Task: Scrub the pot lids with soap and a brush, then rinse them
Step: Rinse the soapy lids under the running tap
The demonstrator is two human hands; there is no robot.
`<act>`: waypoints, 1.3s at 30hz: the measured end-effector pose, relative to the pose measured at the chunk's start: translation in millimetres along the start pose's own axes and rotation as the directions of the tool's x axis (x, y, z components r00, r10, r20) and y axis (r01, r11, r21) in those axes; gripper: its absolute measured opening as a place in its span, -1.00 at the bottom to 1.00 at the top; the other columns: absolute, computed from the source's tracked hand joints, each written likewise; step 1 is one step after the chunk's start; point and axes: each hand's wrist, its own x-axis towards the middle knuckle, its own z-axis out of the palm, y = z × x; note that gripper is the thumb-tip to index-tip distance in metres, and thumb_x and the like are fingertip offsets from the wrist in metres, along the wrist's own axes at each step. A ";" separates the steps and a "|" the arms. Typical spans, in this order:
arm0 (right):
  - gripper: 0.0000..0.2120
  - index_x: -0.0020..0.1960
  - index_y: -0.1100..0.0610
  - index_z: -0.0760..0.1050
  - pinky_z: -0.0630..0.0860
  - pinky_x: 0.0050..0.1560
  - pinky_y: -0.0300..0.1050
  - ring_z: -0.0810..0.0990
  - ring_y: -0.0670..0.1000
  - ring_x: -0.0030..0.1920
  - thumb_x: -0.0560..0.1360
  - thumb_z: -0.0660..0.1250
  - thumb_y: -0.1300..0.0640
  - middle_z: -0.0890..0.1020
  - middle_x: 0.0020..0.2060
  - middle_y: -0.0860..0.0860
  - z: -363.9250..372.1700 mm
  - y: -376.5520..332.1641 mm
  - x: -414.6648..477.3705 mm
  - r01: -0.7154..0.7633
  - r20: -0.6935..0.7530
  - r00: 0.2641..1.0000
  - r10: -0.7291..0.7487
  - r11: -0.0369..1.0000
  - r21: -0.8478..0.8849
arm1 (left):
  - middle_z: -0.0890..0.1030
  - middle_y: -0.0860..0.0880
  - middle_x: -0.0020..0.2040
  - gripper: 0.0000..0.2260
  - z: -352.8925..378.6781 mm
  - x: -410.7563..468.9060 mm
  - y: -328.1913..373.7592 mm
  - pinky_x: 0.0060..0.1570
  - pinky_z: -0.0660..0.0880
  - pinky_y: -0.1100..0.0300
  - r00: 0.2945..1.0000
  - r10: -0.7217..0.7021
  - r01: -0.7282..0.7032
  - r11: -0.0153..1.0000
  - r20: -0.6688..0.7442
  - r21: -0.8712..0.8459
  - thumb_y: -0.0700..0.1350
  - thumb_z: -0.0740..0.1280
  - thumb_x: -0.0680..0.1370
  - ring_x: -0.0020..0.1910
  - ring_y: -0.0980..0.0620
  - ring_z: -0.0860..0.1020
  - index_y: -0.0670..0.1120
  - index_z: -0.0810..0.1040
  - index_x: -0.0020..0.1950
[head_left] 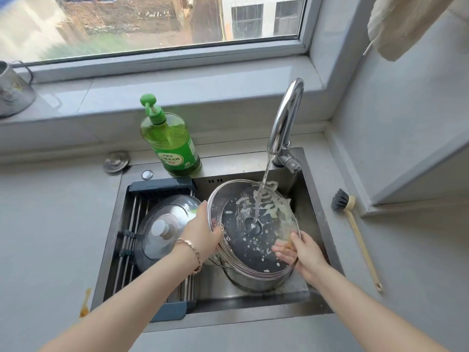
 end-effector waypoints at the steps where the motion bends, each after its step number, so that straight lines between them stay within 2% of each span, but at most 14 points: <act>1: -0.73 0.28 0.31 0.28 0.59 -0.43 -0.16 0.68 0.09 -0.35 0.64 0.06 0.19 0.60 -0.15 0.28 2.1 0.9 0.0 0.030 -0.006 1.000 -0.030 1.000 0.009 | 0.45 -0.12 0.28 -0.50 1.3 -0.1 -5.9 0.07 0.51 0.13 0.996 0.088 -0.090 0.975 0.017 0.205 -0.10 0.22 0.58 0.11 -0.06 0.54 0.00 0.11 0.48; 4: -0.78 0.22 0.26 0.32 0.59 -0.44 -0.16 0.68 0.10 -0.35 0.64 0.06 0.18 0.59 -0.22 0.24 7.2 -9.7 -3.1 0.122 -0.036 0.992 -0.122 0.992 0.011 | -0.01 -0.29 0.51 -0.54 4.7 -6.0 -21.0 0.40 0.19 0.01 0.939 0.339 -0.322 0.799 0.062 0.508 0.22 0.16 0.53 0.47 -0.23 0.15 0.00 0.38 0.32; 7: -0.84 0.15 0.26 0.32 0.57 -0.48 -0.15 0.66 0.09 -0.39 0.64 0.08 0.19 0.59 -0.28 0.20 9.3 -34.3 -9.2 0.193 -0.062 0.978 -0.197 0.979 -0.065 | 0.32 -0.41 0.36 -0.52 14.2 -0.8 -37.8 0.35 0.21 -0.24 0.729 0.684 -0.539 0.551 0.025 0.637 0.37 0.14 0.38 0.34 -0.42 0.31 -0.06 0.43 -0.20; 10: -0.86 0.09 0.29 0.38 0.60 -0.36 -0.01 0.64 0.17 -0.33 0.59 0.08 0.29 0.59 -0.20 0.22 13.4 -64.3 -19.5 0.187 -0.051 0.977 -0.207 0.946 -0.265 | 0.56 -0.22 0.20 -0.56 23.8 4.8 -29.4 0.31 0.31 -0.19 0.537 0.831 -0.688 0.330 0.148 0.646 0.34 0.17 0.39 0.24 -0.27 0.49 -0.04 0.43 -0.23; 13: -0.91 -0.09 0.26 0.35 0.62 -0.32 0.03 0.63 0.21 -0.28 0.55 0.09 0.33 0.55 -0.23 0.23 22.3 -92.7 -36.2 0.132 0.010 0.990 -0.142 0.895 -0.425 | 0.67 -0.07 0.00 -0.59 35.3 3.9 -19.1 0.07 0.53 0.13 0.430 0.894 -0.831 0.338 0.124 0.441 0.19 0.15 0.55 0.01 -0.04 0.64 -0.09 0.47 -0.31; 16: -0.82 -0.10 0.22 0.39 0.61 -0.38 -0.10 0.63 0.11 -0.38 0.59 0.16 0.12 0.59 -0.31 0.21 22.8 -110.9 -43.9 0.099 0.030 0.995 -0.097 0.862 -0.497 | 0.57 0.19 -0.33 -0.72 37.8 -3.2 -9.9 -0.22 0.39 0.51 0.641 0.766 -0.764 0.643 -0.052 0.054 0.05 0.27 0.55 -0.31 0.27 0.49 -0.10 0.56 -0.25; 19: -0.73 0.03 0.19 0.48 0.57 -0.26 -0.13 0.61 0.06 -0.31 0.62 0.09 0.04 0.60 -0.32 0.14 18.0 -105.2 -33.6 0.136 0.001 0.988 -0.153 0.873 -0.468 | 0.58 0.05 -0.39 -0.72 45.6 -7.6 3.3 -0.32 0.47 0.29 0.910 0.384 -0.415 0.843 -0.158 -0.343 -0.05 0.34 0.53 -0.39 0.23 0.52 -0.16 0.49 -0.32; 22: -0.66 0.20 0.30 0.47 0.53 -0.04 -0.07 0.58 0.10 -0.11 0.62 0.11 0.09 0.58 -0.17 0.18 11.2 -71.2 -13.1 0.037 -0.085 0.993 -0.084 0.894 -0.446 | 0.67 -0.15 -0.12 -0.75 45.3 -5.5 8.9 -0.15 0.62 0.09 0.998 -0.057 0.008 0.606 -0.033 -0.795 -0.08 0.29 0.55 -0.12 -0.04 0.67 -0.28 0.48 -0.14; 25: -0.54 0.39 0.24 0.33 0.41 0.25 -0.02 0.46 0.15 0.23 0.61 0.12 -0.02 0.47 0.23 0.22 5.3 -35.5 -1.3 -0.112 -0.122 0.990 0.065 0.896 -0.429 | 0.64 -0.20 -0.06 -0.85 36.2 -1.0 -0.5 -0.16 0.61 0.03 0.964 -0.256 0.147 0.268 0.076 -0.952 -0.04 0.24 0.57 -0.06 -0.11 0.64 -0.13 0.44 -0.03; 28: -0.47 0.44 0.21 0.23 0.43 0.19 -0.01 0.47 0.19 0.24 0.60 0.09 -0.11 0.46 0.25 0.27 10.6 -21.6 0.7 -0.233 -0.054 0.972 0.227 0.932 -0.278 | 0.61 -0.26 -0.02 -0.74 28.6 -0.1 -4.5 -0.21 0.61 -0.01 0.942 -0.281 0.199 0.031 0.182 -0.980 0.02 0.19 0.58 -0.04 -0.14 0.61 -0.17 0.37 0.08; 31: -0.50 0.38 0.20 0.29 0.57 -0.22 -0.05 0.62 0.14 -0.15 0.60 0.09 -0.13 0.58 -0.10 0.24 13.1 -22.0 5.5 -0.247 -0.023 0.969 0.247 0.967 -0.052 | 0.62 -0.26 -0.06 -0.71 28.0 -0.2 -5.6 -0.17 0.58 -0.09 0.928 -0.256 0.240 -0.139 0.269 -0.961 0.07 0.18 0.57 0.03 -0.17 0.58 -0.15 0.34 0.09; 34: -0.56 0.25 0.21 0.46 0.44 -0.58 -0.28 0.52 -0.06 -0.57 0.58 0.15 -0.11 0.52 -0.42 0.08 10.2 -29.4 11.4 -0.145 -0.151 0.977 0.148 0.989 0.036 | 0.66 -0.26 -0.11 -0.67 31.8 2.3 -9.4 -0.31 0.62 -0.05 0.928 -0.213 0.258 -0.222 0.305 -0.940 0.09 0.19 0.56 -0.08 -0.18 0.64 -0.16 0.37 0.11; 37: -0.68 0.13 0.12 0.51 0.28 -0.62 -0.36 0.37 -0.09 -0.58 0.60 0.14 -0.08 0.34 -0.52 0.01 8.9 -43.6 5.3 0.014 -0.219 0.975 -0.041 0.992 -0.125 | 0.63 -0.24 0.01 -0.77 38.8 5.3 -11.5 -0.40 0.61 0.04 0.920 -0.211 0.290 -0.196 0.329 -0.937 0.06 0.20 0.57 -0.24 -0.15 0.68 -0.10 0.34 -0.11; 39: -0.71 0.09 0.13 0.49 0.26 -0.61 -0.34 0.36 -0.07 -0.54 0.60 0.14 -0.05 0.32 -0.50 0.02 7.6 -52.8 1.6 0.114 -0.218 0.964 -0.151 0.979 -0.172 | 0.68 -0.21 -0.11 -0.74 41.9 7.8 -11.9 -0.36 0.62 0.04 0.901 -0.239 0.335 -0.148 0.362 -0.931 0.10 0.20 0.57 -0.28 -0.09 0.68 -0.09 0.36 -0.12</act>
